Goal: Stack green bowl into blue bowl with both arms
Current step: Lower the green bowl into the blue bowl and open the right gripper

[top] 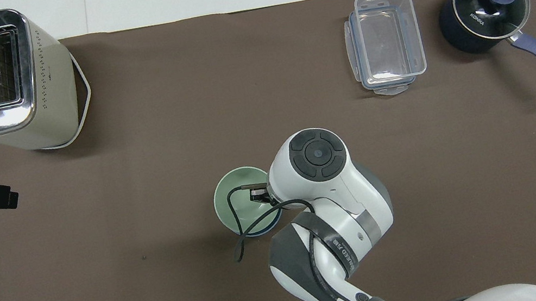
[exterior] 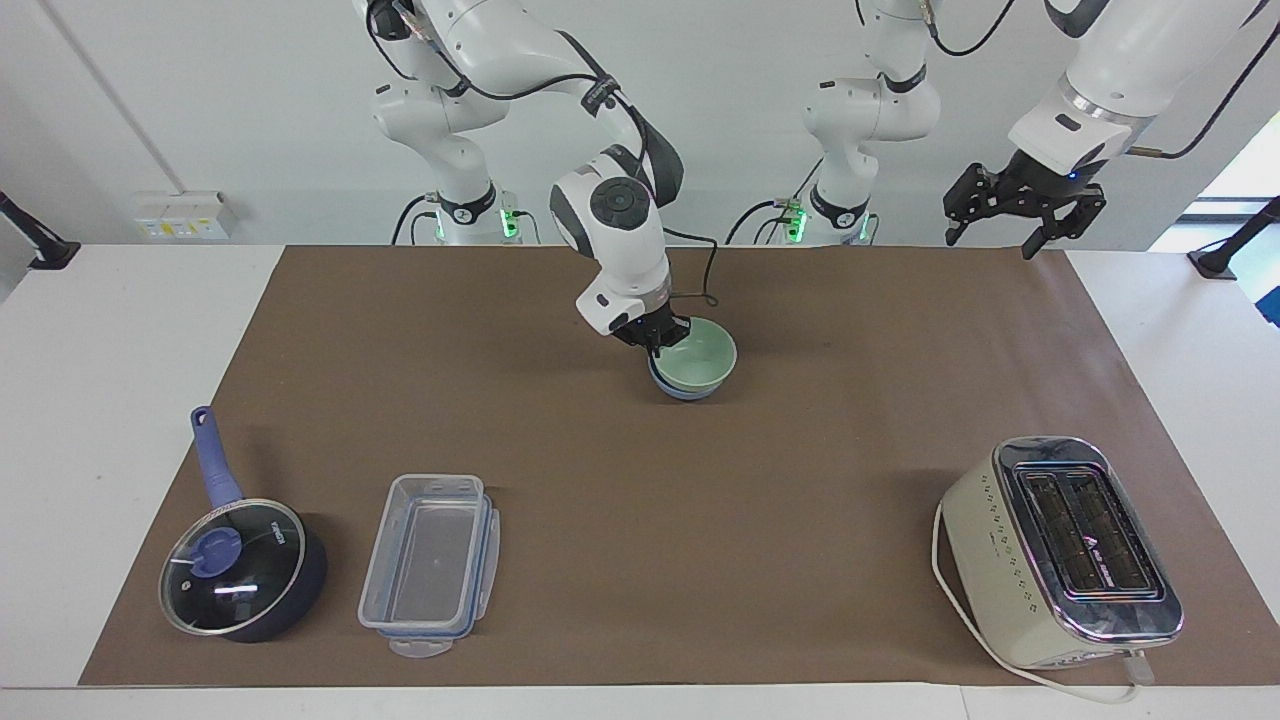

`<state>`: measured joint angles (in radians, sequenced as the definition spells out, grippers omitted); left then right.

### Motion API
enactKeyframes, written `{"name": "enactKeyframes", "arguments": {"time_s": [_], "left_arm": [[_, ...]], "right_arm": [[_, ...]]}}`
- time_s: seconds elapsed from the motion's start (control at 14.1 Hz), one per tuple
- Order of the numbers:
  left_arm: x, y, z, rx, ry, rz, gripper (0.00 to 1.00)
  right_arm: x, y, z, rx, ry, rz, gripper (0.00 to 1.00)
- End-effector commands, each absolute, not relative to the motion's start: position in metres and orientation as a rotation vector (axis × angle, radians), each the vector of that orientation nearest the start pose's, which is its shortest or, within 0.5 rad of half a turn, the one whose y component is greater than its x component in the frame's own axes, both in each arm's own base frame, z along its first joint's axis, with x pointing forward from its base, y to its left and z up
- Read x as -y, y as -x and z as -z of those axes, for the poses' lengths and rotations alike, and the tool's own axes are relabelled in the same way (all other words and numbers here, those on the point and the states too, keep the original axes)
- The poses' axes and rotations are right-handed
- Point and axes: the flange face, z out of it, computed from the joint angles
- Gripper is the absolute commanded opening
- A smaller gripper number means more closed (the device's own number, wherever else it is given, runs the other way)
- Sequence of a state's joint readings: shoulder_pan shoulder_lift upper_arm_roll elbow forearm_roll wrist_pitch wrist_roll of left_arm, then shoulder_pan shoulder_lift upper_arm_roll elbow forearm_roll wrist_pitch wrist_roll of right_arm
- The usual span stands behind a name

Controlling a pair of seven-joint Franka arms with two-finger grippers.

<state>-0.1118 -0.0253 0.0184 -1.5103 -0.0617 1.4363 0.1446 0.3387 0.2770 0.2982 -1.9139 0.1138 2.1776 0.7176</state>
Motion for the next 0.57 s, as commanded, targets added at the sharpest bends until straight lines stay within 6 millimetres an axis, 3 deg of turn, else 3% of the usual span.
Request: {"name": "enactKeyframes", "arguments": {"time_s": [0.0,0.21,0.5], "left_arm": [[0.054,-0.5252,-0.6549,-0.394,3.159,-0.054,1.0],[0.054,-0.5252,-0.6549,-0.394,3.159,-0.054,1.0],[0.0532,-0.5253,-0.6549,-0.394,3.159,-0.054,1.0]], "right_arm": [[-0.3598,-0.4959,-0.3544,-0.221,2.987,-0.153,0.0],[-0.36,-0.4963,-0.356,-0.221,2.985,-0.149,0.0],[-0.3597,-0.4958,-0.3552,-0.221,2.987,-0.153,0.09]]}}
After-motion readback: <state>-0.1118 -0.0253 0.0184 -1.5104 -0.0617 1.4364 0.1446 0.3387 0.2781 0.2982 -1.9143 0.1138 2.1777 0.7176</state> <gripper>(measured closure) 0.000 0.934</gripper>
